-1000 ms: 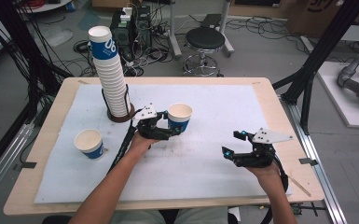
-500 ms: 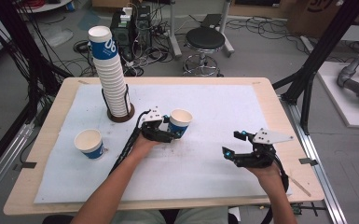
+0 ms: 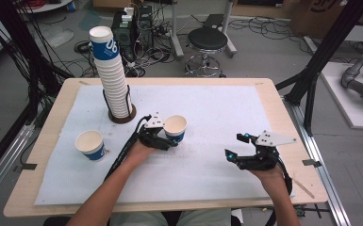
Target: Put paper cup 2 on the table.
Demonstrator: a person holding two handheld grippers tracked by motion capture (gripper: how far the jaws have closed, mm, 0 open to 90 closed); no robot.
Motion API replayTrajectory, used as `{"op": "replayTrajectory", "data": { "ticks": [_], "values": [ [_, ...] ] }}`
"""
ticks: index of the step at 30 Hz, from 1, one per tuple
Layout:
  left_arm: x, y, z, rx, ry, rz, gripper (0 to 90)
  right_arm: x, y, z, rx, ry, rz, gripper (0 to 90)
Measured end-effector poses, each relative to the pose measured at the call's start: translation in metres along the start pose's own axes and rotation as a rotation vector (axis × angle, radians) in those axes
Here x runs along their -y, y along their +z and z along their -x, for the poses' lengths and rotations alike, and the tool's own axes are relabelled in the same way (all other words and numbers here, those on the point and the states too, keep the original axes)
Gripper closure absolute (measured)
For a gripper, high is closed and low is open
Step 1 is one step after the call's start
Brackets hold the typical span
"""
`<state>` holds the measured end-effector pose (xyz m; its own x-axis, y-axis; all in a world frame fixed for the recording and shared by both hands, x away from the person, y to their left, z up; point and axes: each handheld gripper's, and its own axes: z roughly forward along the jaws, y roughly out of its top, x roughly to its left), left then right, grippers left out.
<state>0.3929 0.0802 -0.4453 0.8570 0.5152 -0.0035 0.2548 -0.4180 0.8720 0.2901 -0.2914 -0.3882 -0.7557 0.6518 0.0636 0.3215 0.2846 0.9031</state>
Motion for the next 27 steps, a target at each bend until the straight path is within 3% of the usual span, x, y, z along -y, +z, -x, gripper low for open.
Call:
{"op": "replayTrajectory", "data": {
  "ticks": [5,8,12,16,19,27],
  "values": [
    [0.001,0.001,0.001,0.007,-0.016,-0.003,23.5,0.0,0.001,-0.001,-0.002,-0.003,0.0,21.3],
    [0.002,0.0,0.002,0.005,-0.051,-0.003,16.6,0.0,0.001,0.0,-0.003,-0.004,0.002,21.3],
    [0.003,-0.009,0.003,0.016,-0.046,-0.015,16.9,0.001,0.0,0.001,-0.003,-0.002,0.001,21.3],
    [0.009,-0.024,0.004,0.002,-0.082,0.035,17.0,0.001,0.0,0.001,-0.003,0.001,-0.003,21.3],
    [0.014,-0.038,0.005,-0.008,-0.081,0.069,16.9,0.001,0.0,0.001,-0.003,0.002,-0.003,21.3],
    [0.022,-0.074,0.013,-0.009,-0.078,0.243,16.9,0.002,0.003,-0.001,0.001,0.001,0.013,21.3]
  ]
}}
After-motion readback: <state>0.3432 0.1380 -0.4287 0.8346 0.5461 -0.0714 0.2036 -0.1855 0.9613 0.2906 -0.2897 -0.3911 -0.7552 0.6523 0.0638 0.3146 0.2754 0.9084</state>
